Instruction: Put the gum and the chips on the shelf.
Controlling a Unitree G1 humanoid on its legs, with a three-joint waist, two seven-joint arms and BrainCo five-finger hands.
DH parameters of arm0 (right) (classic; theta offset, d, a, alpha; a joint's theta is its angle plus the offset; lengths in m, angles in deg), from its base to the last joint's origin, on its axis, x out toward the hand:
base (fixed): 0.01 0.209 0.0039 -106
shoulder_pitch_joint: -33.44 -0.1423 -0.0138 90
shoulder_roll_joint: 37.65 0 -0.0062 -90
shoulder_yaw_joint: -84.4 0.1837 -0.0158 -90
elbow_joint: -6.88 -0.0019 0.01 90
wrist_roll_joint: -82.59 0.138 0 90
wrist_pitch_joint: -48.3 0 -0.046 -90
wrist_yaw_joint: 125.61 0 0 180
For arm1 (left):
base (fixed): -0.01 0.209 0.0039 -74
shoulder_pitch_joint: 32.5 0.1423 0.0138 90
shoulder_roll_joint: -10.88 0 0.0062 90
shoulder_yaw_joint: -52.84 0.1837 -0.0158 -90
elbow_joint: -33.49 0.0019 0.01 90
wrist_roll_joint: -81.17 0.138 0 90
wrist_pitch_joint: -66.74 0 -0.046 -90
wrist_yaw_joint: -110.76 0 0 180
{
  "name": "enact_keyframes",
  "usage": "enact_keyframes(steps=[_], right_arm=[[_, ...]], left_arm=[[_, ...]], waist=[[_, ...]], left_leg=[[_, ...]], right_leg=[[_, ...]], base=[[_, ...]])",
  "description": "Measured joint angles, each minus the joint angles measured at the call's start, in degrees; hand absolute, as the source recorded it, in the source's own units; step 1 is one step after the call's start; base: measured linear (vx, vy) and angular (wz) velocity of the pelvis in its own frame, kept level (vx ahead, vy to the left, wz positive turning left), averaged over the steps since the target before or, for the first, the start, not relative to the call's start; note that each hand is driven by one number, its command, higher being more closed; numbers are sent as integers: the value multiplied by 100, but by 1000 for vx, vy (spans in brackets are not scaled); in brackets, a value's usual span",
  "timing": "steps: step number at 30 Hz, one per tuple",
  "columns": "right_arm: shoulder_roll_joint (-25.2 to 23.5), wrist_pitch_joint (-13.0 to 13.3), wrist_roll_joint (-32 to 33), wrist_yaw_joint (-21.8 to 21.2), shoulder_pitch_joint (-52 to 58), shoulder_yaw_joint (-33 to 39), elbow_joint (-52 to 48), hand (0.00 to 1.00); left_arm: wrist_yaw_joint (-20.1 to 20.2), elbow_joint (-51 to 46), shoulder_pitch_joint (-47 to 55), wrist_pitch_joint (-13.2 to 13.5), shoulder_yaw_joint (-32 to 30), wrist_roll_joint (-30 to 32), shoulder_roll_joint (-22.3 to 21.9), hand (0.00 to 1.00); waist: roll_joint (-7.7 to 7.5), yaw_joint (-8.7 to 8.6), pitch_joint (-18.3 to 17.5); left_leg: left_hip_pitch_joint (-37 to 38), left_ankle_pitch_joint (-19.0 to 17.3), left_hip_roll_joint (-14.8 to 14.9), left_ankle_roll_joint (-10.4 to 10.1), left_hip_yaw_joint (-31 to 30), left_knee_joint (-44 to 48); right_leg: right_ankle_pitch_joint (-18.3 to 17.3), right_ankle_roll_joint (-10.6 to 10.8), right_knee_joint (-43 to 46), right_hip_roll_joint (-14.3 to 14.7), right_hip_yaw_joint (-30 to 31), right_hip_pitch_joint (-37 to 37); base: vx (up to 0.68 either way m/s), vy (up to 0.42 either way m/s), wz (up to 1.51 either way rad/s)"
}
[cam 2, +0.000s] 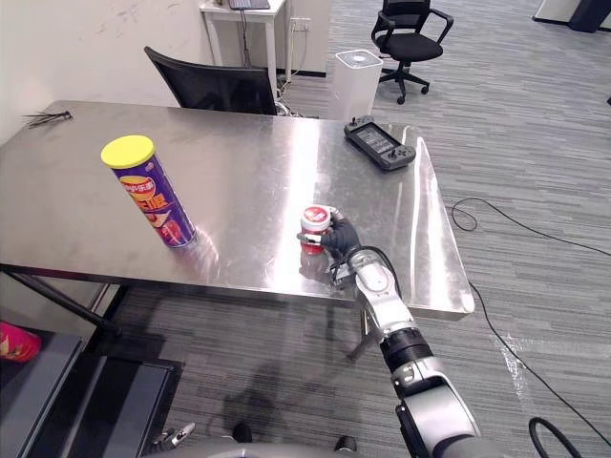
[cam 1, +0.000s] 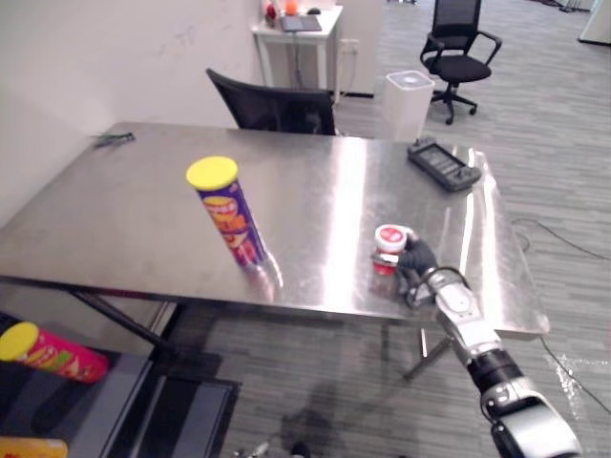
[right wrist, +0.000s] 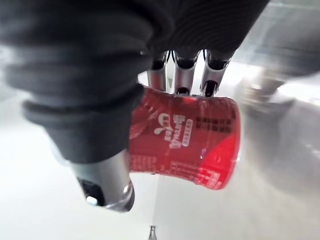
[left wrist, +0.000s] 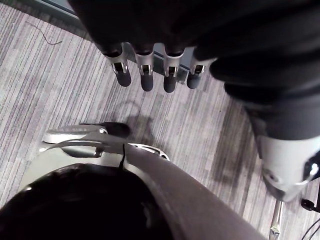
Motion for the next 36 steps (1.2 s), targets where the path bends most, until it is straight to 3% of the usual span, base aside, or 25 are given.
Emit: enact_keyframes(steps=[7, 13, 26, 33, 36], right_arm=[[187, 226, 50, 189, 213, 699, -1658, 100], [210, 273, 61, 167, 575, 852, -2284, 100], [222, 314, 73, 101, 1332, 1132, -2782, 100], [231, 316, 146, 28, 1616, 1343, -2974, 100], [231, 322, 284, 33, 1440, 1301, -2995, 100]], left_arm=[[-21, -32, 12, 0, -344, 7, -77, 0], [-21, -40, 22, 1, -485, 161, -128, 0], [-20, -30, 163, 0, -512, 225, -140, 0], [-2, -2, 130, -10, -585, 205, -161, 0], [5, 2, -95, -48, -598, 109, -171, 0]], waist=[[-2, -27, -2], [-3, -49, -4], [26, -199, -142], [63, -196, -111], [97, -185, 191]], left_leg=[[18, 0, 12, 0, 2, 1], [41, 0, 33, 0, 7, 2], [115, 4, 11, 9, -11, 5], [-213, -86, 33, 16, -214, 455], [-727, -207, 129, 0, -425, 1092]], right_leg=[[1, 0, 7, 10, 7, 10], [1, 0, 31, 2, 27, 11], [-13, 8, 136, -44, 32, 21], [-419, -70, 989, -225, -97, -360], [-596, -190, 1475, -281, -250, -651]], base=[[0, 0, 0], [0, 0, 0], [-2, 0, 0], [-32, 0, 14], [-136, -57, 36]])
